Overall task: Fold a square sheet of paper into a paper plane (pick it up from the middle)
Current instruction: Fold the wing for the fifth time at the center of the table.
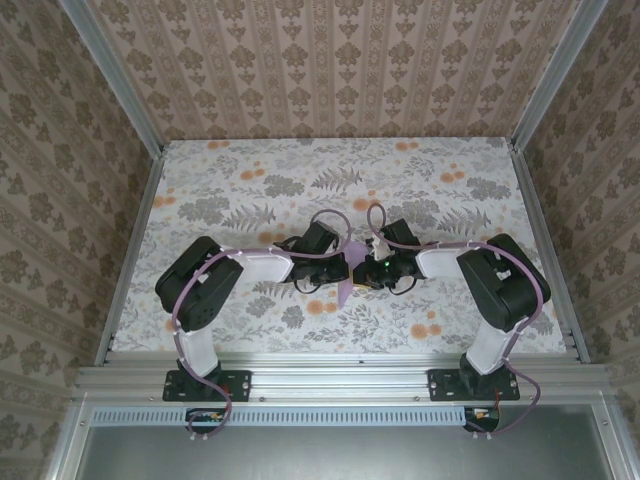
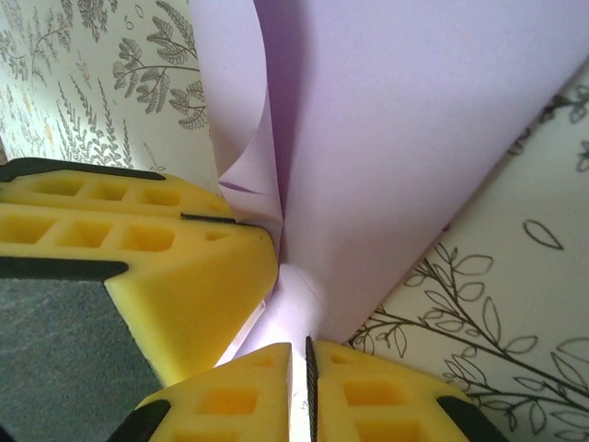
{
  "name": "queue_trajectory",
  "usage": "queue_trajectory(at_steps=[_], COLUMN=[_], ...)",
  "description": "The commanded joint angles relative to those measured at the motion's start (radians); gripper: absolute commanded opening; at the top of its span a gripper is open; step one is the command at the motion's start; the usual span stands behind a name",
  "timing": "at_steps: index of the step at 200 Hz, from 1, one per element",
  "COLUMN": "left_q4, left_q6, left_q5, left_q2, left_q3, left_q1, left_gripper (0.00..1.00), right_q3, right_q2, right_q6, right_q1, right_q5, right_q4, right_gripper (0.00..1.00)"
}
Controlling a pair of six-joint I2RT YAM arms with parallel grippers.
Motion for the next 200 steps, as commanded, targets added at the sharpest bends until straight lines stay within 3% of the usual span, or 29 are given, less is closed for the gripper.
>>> queue_trajectory(at_steps=[1,200], left_q4=[-0.014,-0.013], left_q6=[0.012,-0.006], left_q5=[0.004,0.033], left_q2=[0.03,0.002], left_q3=[0.018,0.046], left_q1=[-0.008,-0.034], left_gripper=[0.08,0.08], right_q3=[-0.012,0.022], right_q2=[-0.021,0.049], right_q6=[-0.008,-0.032], right_q1=[-0.002,-0.001], right_q5=[0.019,0.041], right_q4=[-0.035,-0.063], right_gripper=[0.16,0.09])
